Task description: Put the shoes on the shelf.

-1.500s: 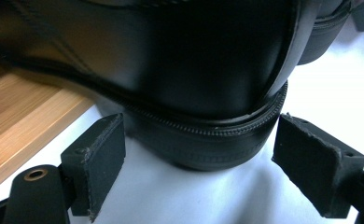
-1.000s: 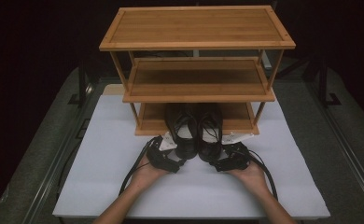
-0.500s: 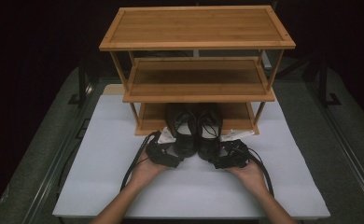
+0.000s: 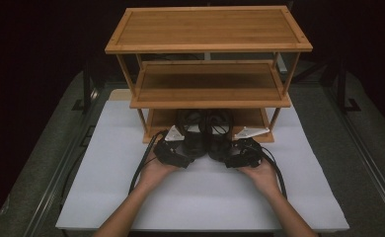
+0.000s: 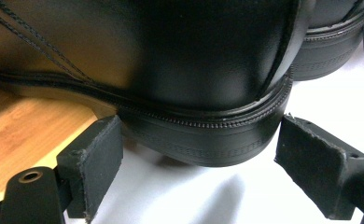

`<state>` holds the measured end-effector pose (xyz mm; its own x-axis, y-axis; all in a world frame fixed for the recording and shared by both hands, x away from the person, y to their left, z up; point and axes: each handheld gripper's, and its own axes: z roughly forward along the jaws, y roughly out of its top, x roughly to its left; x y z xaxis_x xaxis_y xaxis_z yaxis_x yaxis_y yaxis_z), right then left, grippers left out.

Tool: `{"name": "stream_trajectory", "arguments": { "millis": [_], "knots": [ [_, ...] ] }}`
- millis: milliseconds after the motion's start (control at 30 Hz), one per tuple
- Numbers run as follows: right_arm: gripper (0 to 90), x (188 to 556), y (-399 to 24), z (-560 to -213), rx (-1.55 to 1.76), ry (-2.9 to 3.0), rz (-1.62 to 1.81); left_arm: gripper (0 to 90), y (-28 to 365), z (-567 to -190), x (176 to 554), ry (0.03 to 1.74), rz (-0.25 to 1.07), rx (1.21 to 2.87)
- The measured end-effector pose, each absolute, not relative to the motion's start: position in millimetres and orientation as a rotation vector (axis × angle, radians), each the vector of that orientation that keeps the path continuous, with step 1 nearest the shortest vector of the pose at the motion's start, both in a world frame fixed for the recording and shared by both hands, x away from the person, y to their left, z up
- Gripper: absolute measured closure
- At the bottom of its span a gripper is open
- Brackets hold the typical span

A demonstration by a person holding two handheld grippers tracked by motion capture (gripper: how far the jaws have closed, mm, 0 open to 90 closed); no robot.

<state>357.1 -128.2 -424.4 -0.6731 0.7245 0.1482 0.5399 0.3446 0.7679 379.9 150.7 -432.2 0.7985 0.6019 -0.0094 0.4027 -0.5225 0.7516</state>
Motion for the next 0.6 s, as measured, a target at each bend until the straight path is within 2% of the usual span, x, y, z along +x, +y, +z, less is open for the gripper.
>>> {"name": "stream_trajectory", "arguments": {
  "millis": [600],
  "knots": [
    [16.1,404,-120,-432,1.182,2.341,1.229,12.4,145,-432,432,0.786,0.367,2.235]
  ]
}}
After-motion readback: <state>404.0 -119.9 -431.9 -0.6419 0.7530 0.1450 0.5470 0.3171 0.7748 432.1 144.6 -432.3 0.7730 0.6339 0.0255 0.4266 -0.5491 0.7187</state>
